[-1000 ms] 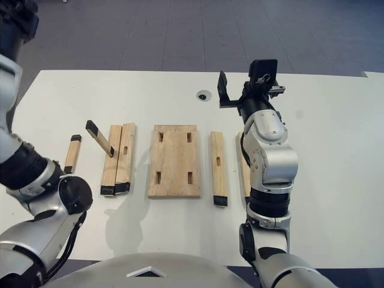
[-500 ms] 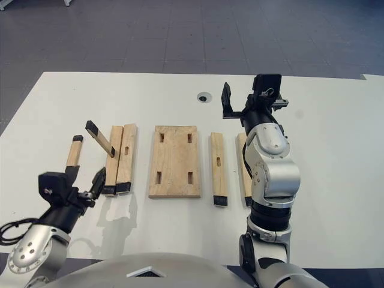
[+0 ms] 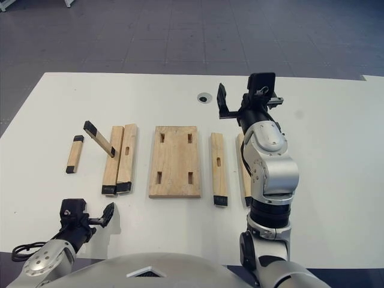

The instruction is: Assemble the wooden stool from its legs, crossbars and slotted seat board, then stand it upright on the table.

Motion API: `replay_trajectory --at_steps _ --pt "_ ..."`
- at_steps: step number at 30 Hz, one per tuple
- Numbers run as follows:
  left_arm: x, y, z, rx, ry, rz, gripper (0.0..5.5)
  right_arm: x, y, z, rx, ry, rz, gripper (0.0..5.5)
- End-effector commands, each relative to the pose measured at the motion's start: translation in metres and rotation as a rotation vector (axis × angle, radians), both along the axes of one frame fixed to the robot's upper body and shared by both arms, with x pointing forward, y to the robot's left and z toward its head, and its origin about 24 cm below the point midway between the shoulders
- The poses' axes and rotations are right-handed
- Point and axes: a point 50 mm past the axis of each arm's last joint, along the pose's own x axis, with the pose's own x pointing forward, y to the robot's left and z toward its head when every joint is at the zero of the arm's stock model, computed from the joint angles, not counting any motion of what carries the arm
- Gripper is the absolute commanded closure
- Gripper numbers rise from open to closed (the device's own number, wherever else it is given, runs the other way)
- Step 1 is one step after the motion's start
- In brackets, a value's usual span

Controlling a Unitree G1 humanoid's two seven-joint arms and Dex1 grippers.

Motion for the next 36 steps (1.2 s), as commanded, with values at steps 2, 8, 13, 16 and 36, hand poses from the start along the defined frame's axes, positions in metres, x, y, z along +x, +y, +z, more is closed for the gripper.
replay_trajectory --at_steps 2,8,13,16,36 --pt "-0.002 0.001 -0.034 -0.064 0.169 0.04 1.07 0.003 0.001 0.004 -0.009 0.001 0.014 0.0" --pt "0.0 0.003 -0.045 -0.063 0.182 0.062 1.07 0.003 0.001 0.004 -0.008 0.001 0.014 0.0" --pt "-0.007 0.007 -0.057 -0.08 0.236 0.074 1.07 0.004 0.002 0.005 -0.006 -0.003 0.012 0.0" --pt "-0.007 0.003 -0.056 -0.134 0.238 0.063 1.07 0.004 0.001 0.005 -0.006 -0.004 0.009 0.0" --pt "-0.005 0.014 -0.088 -0.169 0.275 -0.031 1.07 0.007 0.005 0.007 0.001 -0.014 0.021 0.0"
